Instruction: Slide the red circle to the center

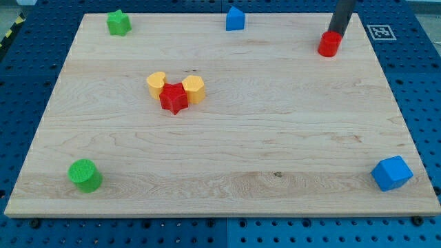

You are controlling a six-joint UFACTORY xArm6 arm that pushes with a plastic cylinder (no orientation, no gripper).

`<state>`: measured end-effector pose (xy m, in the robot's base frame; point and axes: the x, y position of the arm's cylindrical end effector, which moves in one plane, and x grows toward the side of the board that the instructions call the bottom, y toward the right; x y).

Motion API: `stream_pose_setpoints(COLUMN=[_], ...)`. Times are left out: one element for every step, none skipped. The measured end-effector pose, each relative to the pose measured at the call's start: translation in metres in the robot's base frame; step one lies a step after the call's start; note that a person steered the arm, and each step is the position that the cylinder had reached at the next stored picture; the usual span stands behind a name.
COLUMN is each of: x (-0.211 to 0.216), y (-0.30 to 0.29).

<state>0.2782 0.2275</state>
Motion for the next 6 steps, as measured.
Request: stream_pose_setpoints(x=[0.019, 0.029, 0.042, 0.057, 0.078, 0.096], y=[0.0, -0.01, -0.029, -0.054, -0.071, -0.07])
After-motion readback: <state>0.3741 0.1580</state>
